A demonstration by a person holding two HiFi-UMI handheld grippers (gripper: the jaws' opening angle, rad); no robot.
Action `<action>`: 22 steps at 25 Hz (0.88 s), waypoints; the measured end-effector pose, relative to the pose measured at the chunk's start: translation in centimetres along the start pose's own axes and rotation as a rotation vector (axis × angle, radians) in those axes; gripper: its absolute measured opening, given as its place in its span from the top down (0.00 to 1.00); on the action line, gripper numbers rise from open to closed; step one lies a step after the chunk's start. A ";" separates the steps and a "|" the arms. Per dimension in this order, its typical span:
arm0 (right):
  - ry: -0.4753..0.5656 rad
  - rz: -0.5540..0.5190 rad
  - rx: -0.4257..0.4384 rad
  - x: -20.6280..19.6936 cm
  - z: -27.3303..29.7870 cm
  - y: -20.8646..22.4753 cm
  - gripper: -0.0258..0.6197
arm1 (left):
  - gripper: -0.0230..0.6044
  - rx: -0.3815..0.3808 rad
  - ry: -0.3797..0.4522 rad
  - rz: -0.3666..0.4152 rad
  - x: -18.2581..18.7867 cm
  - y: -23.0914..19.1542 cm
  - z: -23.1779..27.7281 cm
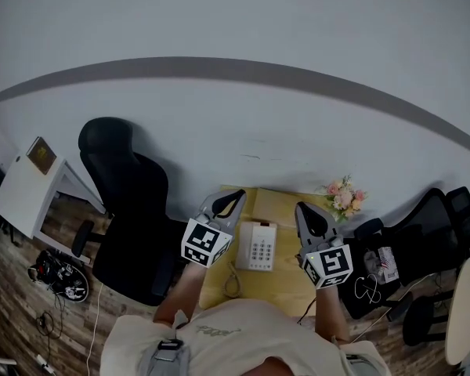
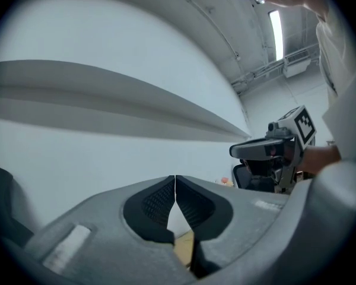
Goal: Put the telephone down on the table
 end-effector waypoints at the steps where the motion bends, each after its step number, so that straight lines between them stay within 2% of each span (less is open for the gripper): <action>1: -0.006 -0.015 -0.008 -0.1 0.0 0.0 0.96 | 0.93 -0.005 -0.007 0.003 -0.2 0.1 0.0; 6: -0.023 0.015 0.000 -1.2 0.2 -0.2 0.96 | 0.93 -0.013 -0.049 0.029 -1.1 0.2 -0.2; 13: -0.046 0.105 0.027 -2.5 -0.2 -0.6 0.96 | 0.93 -0.012 -0.081 -0.011 -2.3 0.1 -1.3; 22: -0.060 0.121 0.029 -2.7 -1.6 -1.0 0.96 | 0.93 -0.025 -0.049 -0.008 -1.2 0.7 -1.7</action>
Point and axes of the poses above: the fingertips, and each gripper's own axes: z forward along the fingers, y to its right, x out of its top, the point moved 1 cm from there along -z, backward along the fingers, and after that the axes turned 2 degrees about y, right-handed, at the moved point
